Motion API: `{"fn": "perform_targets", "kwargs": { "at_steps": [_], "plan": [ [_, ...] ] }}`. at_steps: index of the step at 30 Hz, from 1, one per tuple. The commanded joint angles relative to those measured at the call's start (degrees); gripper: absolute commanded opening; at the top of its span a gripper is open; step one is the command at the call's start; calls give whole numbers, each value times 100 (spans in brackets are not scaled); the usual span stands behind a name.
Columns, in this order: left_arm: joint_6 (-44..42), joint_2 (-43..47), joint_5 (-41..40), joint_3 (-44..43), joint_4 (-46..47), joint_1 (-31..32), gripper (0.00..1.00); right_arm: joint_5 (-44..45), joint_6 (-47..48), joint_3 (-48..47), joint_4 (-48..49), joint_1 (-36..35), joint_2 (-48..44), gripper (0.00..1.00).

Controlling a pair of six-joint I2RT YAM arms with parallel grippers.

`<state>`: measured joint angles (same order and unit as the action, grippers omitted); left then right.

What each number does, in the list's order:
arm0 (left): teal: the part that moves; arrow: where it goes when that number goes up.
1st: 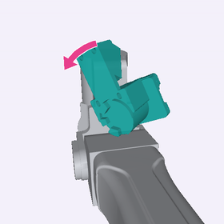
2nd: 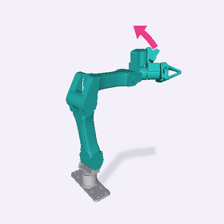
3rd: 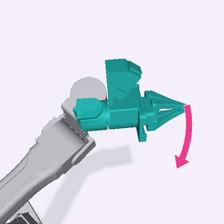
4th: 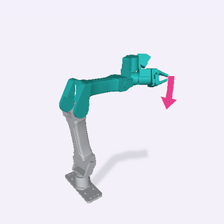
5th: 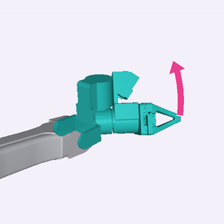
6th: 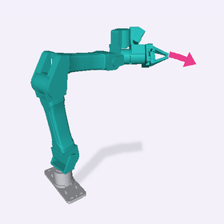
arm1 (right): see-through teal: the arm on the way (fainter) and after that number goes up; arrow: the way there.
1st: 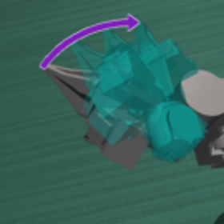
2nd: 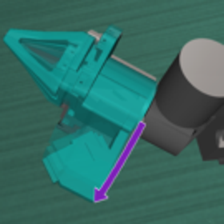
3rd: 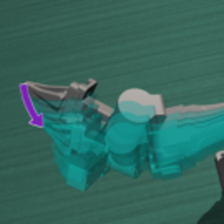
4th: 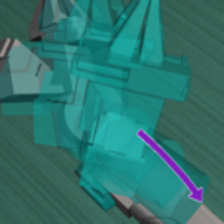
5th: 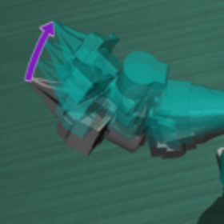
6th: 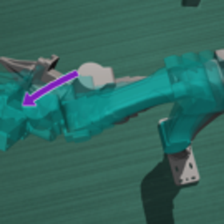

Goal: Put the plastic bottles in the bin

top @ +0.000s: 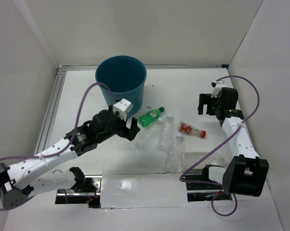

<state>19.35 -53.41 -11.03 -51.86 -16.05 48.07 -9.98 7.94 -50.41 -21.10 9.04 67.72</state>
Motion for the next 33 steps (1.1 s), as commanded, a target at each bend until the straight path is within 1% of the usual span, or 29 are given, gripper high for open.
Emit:
{"fn": "perform_targets", "kwargs": {
  "at_steps": [1,3,6,8,11,12,14,15,16,17,18,19,20,21,22,23,24,26,29,33],
  "plan": [
    [-186,-729,-443,-306,-311,526,99,-13,83,-223,-148,37,-137,100],
    [-186,-820,-496,-308,-241,597,99,-13,163,-223,-279,37,-137,100],
    [-239,-1127,-445,-308,13,598,99,-74,593,-294,-438,37,-137,100],
    [-353,-1294,-444,-448,75,598,96,-22,752,-294,-491,37,-137,100],
    [-415,-1681,-444,-554,128,598,94,242,831,-294,-597,89,4,100],
    [-476,-1769,-505,-641,129,598,92,303,831,-294,-649,150,4,100],
    [-476,-2024,-628,-712,129,598,91,303,945,-294,-649,151,4,100],
    [-476,-2103,-629,-773,181,598,88,216,946,-146,-649,325,4,100],
    [-389,-2182,-751,-826,182,537,86,50,1050,-92,-649,388,4,98],
    [-389,-2365,-752,-826,182,475,83,-195,1112,-92,-649,440,-48,83],
    [-336,-2454,-865,-826,182,475,80,-198,1000,-31,-649,441,-49,9],
    [-284,-2560,-866,-887,182,475,80,-198,998,-30,-649,441,-49,4],
    [-283,-2665,-866,-940,182,414,80,-345,998,-30,-649,493,-49,13],
    [-283,-2892,-866,-940,242,413,82,-408,998,-30,-649,494,-49,47],
    [-283,-3016,-762,-1045,243,361,85,-461,998,-30,-649,494,-49,67],
    [-353,-3139,-587,-1046,243,361,87,-574,1051,-82,-649,494,-49,79],
    [-353,-3393,-498,-1150,243,361,87,-575,1051,-83,-649,494,-49,84],
    [-424,-3640,-296,-1353,77,361,91,-575,1051,-83,-702,494,12,88],
    [-424,-4159,-23,-1537,-134,361,98,-628,1113,-135,-764,494,13,90],
    [-309,-4625,171,-1600,-310,465,98,-751,1113,-135,-764,494,13,94]
  ]
}}
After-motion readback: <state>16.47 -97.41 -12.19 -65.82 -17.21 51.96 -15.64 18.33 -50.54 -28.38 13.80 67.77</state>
